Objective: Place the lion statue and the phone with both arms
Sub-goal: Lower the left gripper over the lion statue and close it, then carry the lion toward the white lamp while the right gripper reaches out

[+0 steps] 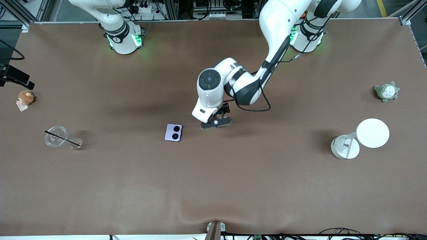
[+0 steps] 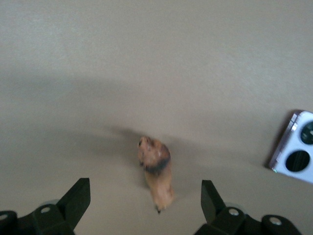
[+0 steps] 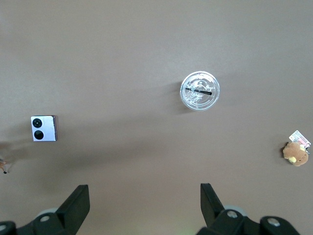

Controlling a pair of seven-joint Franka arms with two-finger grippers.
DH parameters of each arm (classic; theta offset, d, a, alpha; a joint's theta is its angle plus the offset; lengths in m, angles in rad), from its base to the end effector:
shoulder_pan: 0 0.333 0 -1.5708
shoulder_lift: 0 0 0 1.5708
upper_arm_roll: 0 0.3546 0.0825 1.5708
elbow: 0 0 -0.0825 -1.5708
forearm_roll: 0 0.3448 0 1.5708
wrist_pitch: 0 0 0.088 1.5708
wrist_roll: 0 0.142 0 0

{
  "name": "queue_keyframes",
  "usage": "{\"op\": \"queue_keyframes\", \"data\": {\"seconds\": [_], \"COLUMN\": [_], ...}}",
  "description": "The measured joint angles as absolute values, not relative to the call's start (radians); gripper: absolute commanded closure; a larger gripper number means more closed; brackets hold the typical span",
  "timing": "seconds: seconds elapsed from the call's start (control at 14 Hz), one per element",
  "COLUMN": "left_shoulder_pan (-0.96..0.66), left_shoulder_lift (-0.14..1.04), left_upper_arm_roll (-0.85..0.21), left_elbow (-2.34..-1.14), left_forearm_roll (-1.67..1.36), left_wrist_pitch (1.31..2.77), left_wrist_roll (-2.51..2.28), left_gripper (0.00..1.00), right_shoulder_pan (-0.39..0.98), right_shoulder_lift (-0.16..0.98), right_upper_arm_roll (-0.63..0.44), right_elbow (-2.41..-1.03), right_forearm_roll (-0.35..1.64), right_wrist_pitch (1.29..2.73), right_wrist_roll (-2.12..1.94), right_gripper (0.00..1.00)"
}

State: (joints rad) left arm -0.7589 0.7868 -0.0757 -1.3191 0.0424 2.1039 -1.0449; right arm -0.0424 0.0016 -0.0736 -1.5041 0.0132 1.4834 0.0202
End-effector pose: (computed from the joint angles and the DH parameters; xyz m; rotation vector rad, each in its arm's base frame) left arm 0.5064 -0.5339 0.2790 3.1139 0.3296 -0.0214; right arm 0.5034 -0.0566 0.6483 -3.1202 0.2112 0.0338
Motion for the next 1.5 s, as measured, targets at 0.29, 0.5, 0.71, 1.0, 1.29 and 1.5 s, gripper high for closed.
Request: {"op": "queue_keyframes", "data": {"seconds": [0.29, 0.5, 0.71, 1.0, 1.29, 1.5], "left_shoulder_pan": [-0.761, -0.768, -0.792, -0.795, -0.792, -0.779], "left_shoulder_lift": [0.845, 0.860, 0.873, 0.880, 0.876, 0.839], "left_upper_arm_roll": [-0.072, -0.073, -0.073, -0.071, -0.033, 0.055], "left_elbow": [-1.318, -1.317, -1.317, -1.315, -1.297, -1.278], "left_forearm_roll": [0.043, 0.045, 0.061, 0.079, 0.118, 0.121], "left_wrist_pitch": [2.193, 2.211, 2.212, 2.215, 2.220, 2.220], "left_wrist_roll": [-1.045, -1.045, -1.045, -1.043, -1.022, -0.942], "left_gripper": [0.16, 0.41, 0.63, 1.00, 1.00, 1.00], "right_shoulder_pan": [-0.042, -0.042, -0.042, -0.042, -0.042, -0.042], "right_shoulder_lift": [0.002, 0.002, 0.002, 0.002, 0.002, 0.002], "right_upper_arm_roll": [-0.073, -0.072, -0.072, -0.072, -0.072, -0.072], "right_elbow": [-1.504, -1.504, -1.504, -1.504, -1.504, -1.504], "right_forearm_roll": [0.013, 0.013, 0.013, 0.013, 0.013, 0.013], "right_wrist_pitch": [1.483, 1.482, 1.482, 1.482, 1.482, 1.481], "right_wrist_roll": [0.020, 0.020, 0.020, 0.020, 0.020, 0.020], "right_gripper": [0.00, 0.00, 0.00, 0.00, 0.00, 0.00]}}
